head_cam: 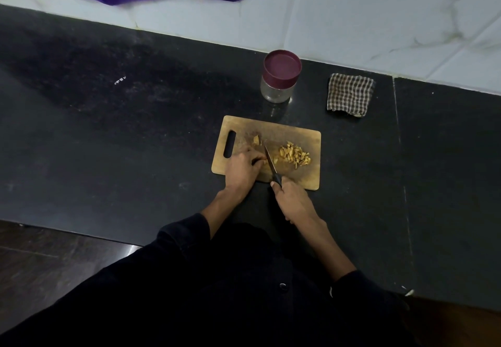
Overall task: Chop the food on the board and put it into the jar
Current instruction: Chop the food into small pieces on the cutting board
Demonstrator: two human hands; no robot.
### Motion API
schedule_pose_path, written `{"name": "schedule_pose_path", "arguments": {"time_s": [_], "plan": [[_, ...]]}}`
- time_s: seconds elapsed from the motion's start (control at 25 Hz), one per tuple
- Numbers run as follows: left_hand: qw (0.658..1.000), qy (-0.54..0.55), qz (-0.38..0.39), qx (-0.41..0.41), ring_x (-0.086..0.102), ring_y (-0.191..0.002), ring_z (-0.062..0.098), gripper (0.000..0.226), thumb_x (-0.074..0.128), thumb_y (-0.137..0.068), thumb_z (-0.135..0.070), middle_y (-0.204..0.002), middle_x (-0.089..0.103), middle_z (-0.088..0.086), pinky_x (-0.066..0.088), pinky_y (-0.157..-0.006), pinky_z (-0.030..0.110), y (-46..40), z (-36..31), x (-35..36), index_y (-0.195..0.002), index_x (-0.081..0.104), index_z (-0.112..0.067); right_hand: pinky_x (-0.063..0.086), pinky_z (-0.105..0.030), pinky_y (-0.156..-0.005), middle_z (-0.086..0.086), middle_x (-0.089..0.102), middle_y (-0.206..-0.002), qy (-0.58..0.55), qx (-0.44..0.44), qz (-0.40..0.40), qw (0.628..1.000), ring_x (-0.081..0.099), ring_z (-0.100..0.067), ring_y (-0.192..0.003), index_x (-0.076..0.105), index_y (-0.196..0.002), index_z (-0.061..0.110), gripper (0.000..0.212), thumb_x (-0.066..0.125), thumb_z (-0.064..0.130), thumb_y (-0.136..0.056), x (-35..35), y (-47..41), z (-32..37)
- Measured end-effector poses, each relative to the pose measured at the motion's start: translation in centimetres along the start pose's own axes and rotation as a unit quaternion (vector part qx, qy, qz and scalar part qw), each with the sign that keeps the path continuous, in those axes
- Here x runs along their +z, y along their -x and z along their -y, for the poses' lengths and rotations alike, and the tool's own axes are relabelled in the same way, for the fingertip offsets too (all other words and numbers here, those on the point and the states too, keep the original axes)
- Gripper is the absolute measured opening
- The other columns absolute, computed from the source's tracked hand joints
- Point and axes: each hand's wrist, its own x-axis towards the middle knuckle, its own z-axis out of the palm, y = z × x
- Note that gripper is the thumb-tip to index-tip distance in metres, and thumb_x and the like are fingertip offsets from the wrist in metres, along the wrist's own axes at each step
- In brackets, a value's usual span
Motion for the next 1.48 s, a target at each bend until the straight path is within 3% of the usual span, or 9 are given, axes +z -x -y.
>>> {"name": "schedule_pose_path", "arguments": {"time_s": [0.12,0.36,0.64,0.88,1.0,1.12,1.2,1.32,1.48], "plan": [[1.000,-0.003,0.005,0.003,0.062,-0.086,0.015,0.012,0.070,-0.083,-0.016,-0.098,0.066,0.001,0.053,-0.076,0.033,-0.1,0.2,0.1,-0.095,0.074,-0.014,0.055,-0.050,-0.081,-0.010,0.060,-0.099,0.007,0.006,0.008,1.000,0.065,-0.033,-0.091,0.049,-0.103,0.015,0.026,0.038,0.038,-0.103,0.0,-0.3,0.0],[1.000,0.003,0.007,-0.004,0.062,-0.084,0.015,0.011,0.071,-0.082,-0.018,-0.097,0.067,0.001,0.053,-0.075,0.035,-0.3,0.2,0.1,-0.092,0.075,-0.016,0.045,-0.042,-0.080,-0.015,0.062,-0.115,0.048,0.010,-0.023,0.999,0.060,-0.035,-0.107,0.052,-0.117,0.008,0.030,0.039,0.032,-0.104,0.9,0.2,0.2],[1.000,-0.009,0.003,-0.015,0.062,-0.087,0.015,0.010,0.070,-0.084,-0.019,-0.100,0.067,0.000,0.052,-0.075,0.032,-0.2,-0.1,0.1,-0.093,0.074,-0.016,0.056,-0.052,-0.076,-0.017,0.065,-0.098,-0.052,0.026,-0.033,0.998,0.067,-0.038,-0.087,0.051,-0.106,0.012,0.030,0.039,0.039,-0.102,1.0,0.4,-0.5],[0.998,0.044,0.017,-0.029,0.063,-0.088,0.013,0.014,0.066,-0.086,-0.009,-0.100,0.069,0.001,0.055,-0.080,0.034,-0.3,0.2,-0.2,-0.098,0.074,-0.011,0.058,-0.049,-0.070,-0.015,0.066,-0.092,-0.076,0.019,-0.051,0.996,0.067,-0.036,-0.078,0.052,-0.107,0.013,0.031,0.038,0.040,-0.102,0.2,1.0,-0.5],[0.995,0.086,0.015,-0.040,0.059,-0.065,0.010,0.017,0.059,-0.090,-0.002,-0.095,0.062,-0.003,0.058,-0.060,0.033,0.0,0.4,-1.0,-0.101,0.071,-0.005,0.058,-0.049,-0.069,-0.014,0.065,-0.089,-0.052,0.006,-0.027,0.998,0.068,-0.033,-0.072,0.048,-0.100,0.018,0.026,0.037,0.042,-0.103,0.4,1.4,-0.3],[0.993,0.103,-0.015,-0.047,0.057,-0.053,0.011,0.015,0.056,-0.090,0.001,-0.094,0.060,-0.003,0.053,-0.045,0.026,0.4,0.8,-1.0,-0.096,0.068,-0.007,0.057,-0.052,-0.074,-0.015,0.065,-0.097,-0.015,-0.016,0.000,1.000,0.067,-0.036,-0.084,0.049,-0.101,0.016,0.027,0.038,0.040,-0.103,1.2,1.8,0.0],[0.993,0.102,-0.028,-0.051,0.057,-0.055,0.011,0.017,0.055,-0.089,0.003,-0.095,0.062,0.002,0.051,-0.047,0.022,0.4,1.1,-0.7,-0.090,0.065,-0.011,0.054,-0.048,-0.077,-0.015,0.065,-0.105,0.019,-0.024,0.006,1.000,0.066,-0.035,-0.093,0.053,-0.110,0.011,0.032,0.038,0.039,-0.103,1.6,1.7,0.0],[0.993,0.103,-0.032,-0.055,0.058,-0.066,0.014,0.024,0.054,-0.087,0.005,-0.094,0.063,0.004,0.052,-0.059,0.029,0.4,1.2,-0.5,-0.083,0.061,-0.018,0.048,-0.042,-0.082,-0.014,0.063,-0.114,0.045,-0.007,-0.013,0.999,0.061,-0.034,-0.104,0.054,-0.118,0.010,0.036,0.037,0.038,-0.104,0.9,1.5,-0.6],[0.992,0.111,-0.019,-0.060,0.059,-0.057,0.013,0.019,0.053,-0.090,0.002,-0.099,0.059,0.002,0.050,-0.047,0.021,0.6,1.2,-0.7,-0.085,0.060,-0.015,0.055,-0.050,-0.082,-0.013,0.065,-0.107,0.003,0.029,-0.055,0.998,0.066,-0.035,-0.092,0.055,-0.115,0.013,0.035,0.039,0.041,-0.102,-0.7,0.9,-2.2]]}}
